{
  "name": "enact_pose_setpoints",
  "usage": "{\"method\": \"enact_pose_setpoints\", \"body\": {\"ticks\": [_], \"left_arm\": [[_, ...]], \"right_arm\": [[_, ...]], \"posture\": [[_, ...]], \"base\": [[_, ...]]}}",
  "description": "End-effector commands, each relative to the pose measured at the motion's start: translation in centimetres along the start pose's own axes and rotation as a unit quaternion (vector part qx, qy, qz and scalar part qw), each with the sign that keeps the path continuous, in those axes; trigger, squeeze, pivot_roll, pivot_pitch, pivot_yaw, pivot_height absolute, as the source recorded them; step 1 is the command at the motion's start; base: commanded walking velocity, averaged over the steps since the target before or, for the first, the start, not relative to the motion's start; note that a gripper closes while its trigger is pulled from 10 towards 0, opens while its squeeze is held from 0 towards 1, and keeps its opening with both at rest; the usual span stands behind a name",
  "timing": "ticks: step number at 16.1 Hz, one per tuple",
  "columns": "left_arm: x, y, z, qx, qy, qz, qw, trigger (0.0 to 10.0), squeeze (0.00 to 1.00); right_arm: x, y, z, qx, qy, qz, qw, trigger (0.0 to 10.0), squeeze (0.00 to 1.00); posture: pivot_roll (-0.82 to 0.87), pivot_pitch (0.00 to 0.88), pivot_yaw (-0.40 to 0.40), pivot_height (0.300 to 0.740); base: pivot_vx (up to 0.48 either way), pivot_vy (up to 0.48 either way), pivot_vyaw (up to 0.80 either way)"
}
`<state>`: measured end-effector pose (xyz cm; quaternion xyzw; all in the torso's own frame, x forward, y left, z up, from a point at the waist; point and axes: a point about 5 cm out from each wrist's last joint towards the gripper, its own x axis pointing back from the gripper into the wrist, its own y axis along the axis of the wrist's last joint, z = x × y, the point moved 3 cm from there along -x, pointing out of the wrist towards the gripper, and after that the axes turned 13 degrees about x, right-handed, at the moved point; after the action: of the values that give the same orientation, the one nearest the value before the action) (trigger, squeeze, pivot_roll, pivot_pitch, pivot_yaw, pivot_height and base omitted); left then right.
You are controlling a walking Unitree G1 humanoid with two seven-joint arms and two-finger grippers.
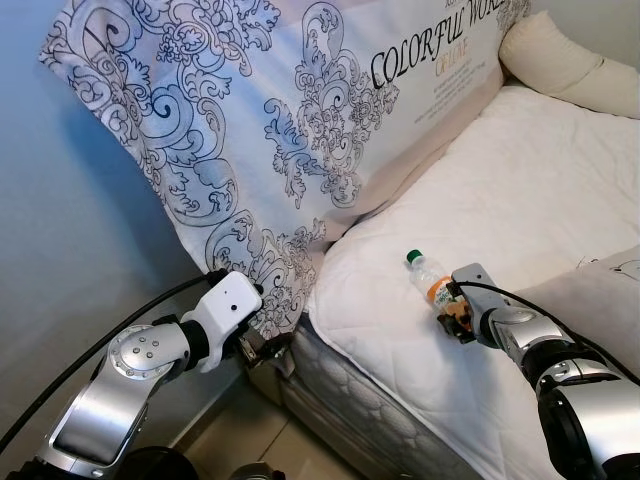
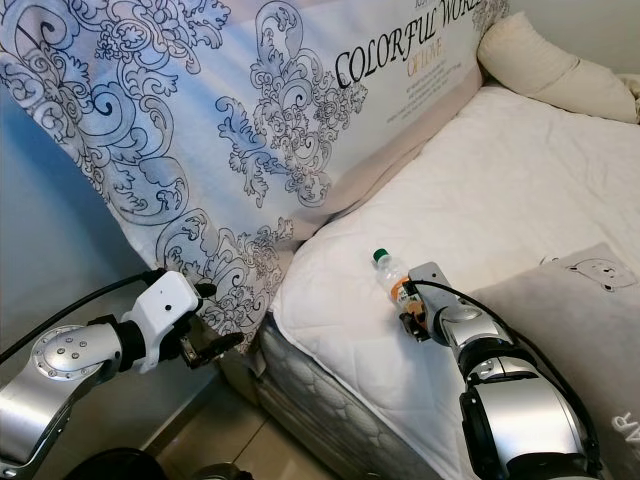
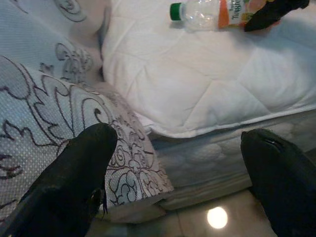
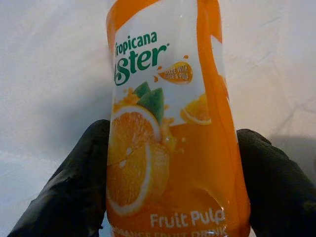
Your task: Clean up the room
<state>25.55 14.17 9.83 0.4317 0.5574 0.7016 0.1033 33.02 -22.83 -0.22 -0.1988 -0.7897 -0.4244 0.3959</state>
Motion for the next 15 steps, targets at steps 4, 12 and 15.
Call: {"method": "enact_pose_setpoints", "body": {"ticks": [4, 12, 15], "left_arm": [[-0.4, 0.4, 0.0, -0.009, -0.01, 0.002, 1.0, 10.0, 0.0], [-0.9, 1.6, 2.1, 0.115, 0.139, -0.117, 0.977, 10.0, 0.0], [-0.7, 1.5, 3.9, 0.132, 0.224, -0.137, 0.956, 10.0, 0.0]], "right_arm": [[0.2, 0.2, -0.4, -0.02, 0.011, -0.003, 1.0, 0.0, 0.0], [1.7, 3.0, -2.0, -0.126, -0.087, -0.202, 0.967, 0.0, 0.0], [4.5, 4.6, -0.6, -0.173, -0.123, -0.288, 0.934, 5.4, 0.0]], "posture": [[0.09, 0.0, -0.008, 0.74], [-0.02, 0.0, 0.047, 0.74], [-0.05, 0.0, 0.064, 0.74]], "base": [[0.0, 0.0, 0.0], [0.0, 0.0, 0.0], [0.0, 0.0, 0.0]]}}
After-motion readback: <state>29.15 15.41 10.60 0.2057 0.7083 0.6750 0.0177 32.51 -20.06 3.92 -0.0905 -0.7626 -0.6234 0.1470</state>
